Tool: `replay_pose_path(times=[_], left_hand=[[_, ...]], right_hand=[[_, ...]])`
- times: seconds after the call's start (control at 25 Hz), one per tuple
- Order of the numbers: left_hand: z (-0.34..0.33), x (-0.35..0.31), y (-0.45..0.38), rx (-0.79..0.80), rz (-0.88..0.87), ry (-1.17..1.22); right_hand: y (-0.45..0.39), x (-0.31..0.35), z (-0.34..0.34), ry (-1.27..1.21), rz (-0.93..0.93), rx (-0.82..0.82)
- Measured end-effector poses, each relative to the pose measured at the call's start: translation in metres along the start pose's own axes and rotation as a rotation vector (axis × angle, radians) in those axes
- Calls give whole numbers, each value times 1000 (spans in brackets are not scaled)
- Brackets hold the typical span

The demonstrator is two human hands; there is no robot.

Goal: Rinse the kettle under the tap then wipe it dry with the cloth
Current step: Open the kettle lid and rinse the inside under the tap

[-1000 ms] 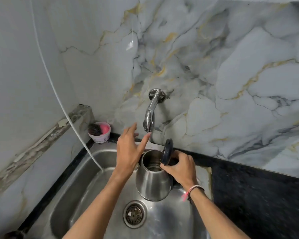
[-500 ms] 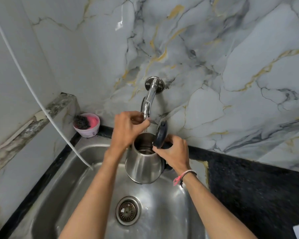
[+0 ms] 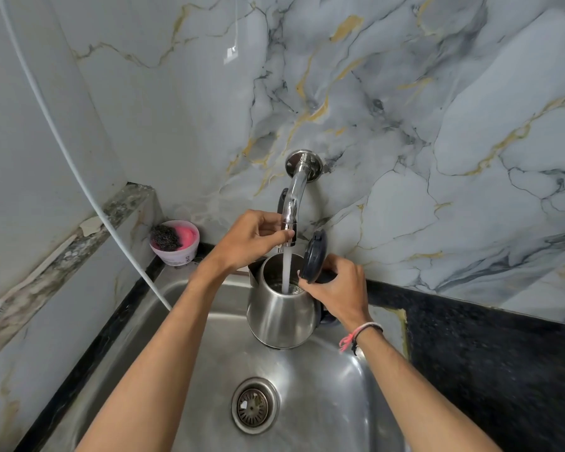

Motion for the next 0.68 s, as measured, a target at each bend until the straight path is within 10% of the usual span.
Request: replay_pose_path(times=[0.68], left_hand=[[4,9,-4,74,37,315]], right_hand=[[0,-9,3,21,36,-39]])
Point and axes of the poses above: each hand's wrist, its own y-axis away from the middle knuckle, its own z-axis out of the back of the hand, x = y × z, the point moved 3 cm from there along -y, towards the middle knuckle
